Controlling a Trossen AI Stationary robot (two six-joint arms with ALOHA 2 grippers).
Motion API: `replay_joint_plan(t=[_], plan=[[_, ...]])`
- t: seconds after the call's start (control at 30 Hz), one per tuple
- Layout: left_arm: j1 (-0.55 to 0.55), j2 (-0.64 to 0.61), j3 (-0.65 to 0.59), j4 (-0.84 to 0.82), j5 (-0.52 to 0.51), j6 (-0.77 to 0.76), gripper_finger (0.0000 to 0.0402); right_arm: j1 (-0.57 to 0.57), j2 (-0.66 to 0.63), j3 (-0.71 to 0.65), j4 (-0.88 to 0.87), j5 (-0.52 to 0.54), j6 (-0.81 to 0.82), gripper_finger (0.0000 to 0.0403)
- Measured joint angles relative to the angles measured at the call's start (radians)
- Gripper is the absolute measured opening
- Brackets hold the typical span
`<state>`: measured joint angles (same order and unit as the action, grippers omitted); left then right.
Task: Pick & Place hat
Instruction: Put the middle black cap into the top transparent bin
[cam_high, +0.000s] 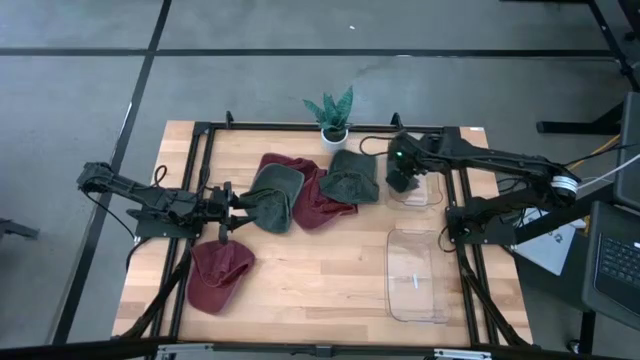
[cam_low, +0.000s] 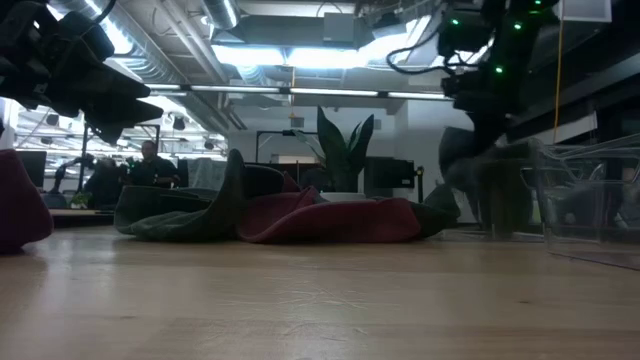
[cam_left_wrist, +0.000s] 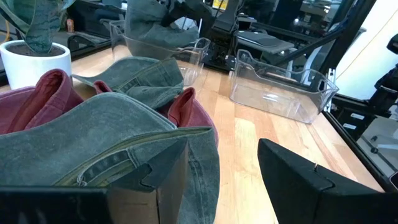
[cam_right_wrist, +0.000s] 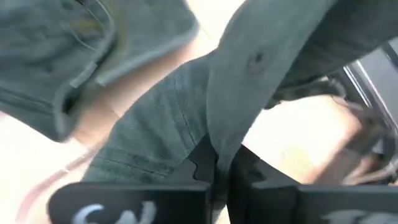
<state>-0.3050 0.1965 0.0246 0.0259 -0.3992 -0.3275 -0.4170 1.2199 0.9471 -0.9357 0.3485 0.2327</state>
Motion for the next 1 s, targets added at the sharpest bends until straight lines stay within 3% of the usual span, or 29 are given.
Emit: replay_joint_plan(t=[0.37, 0.63, 0.8, 1.0], plan=[[0.000, 0.000, 0.000, 0.000, 0.000, 0.000, 0.0190, -0.025, -0.085, -0.119, 0.035, -0.023, 0.074, 0.0019], [0.000, 0.000, 0.000, 0.000, 0.000, 0.000, 0.0191, -0.035, -0.041, -0.110, 0.235, -0.061, -0.054, 0.0015], [0.000, 0.000, 0.000, 0.000, 0.000, 0.000, 0.0190, -0.034, -0.015, -0.110, 0.291, -0.124, -0.118, 0.0047], [0.000, 0.000, 0.000, 0.000, 0.000, 0.000, 0.0190, -0.034, -0.021, -0.104, 0.304, -0.125, -0.201, 0.0120]])
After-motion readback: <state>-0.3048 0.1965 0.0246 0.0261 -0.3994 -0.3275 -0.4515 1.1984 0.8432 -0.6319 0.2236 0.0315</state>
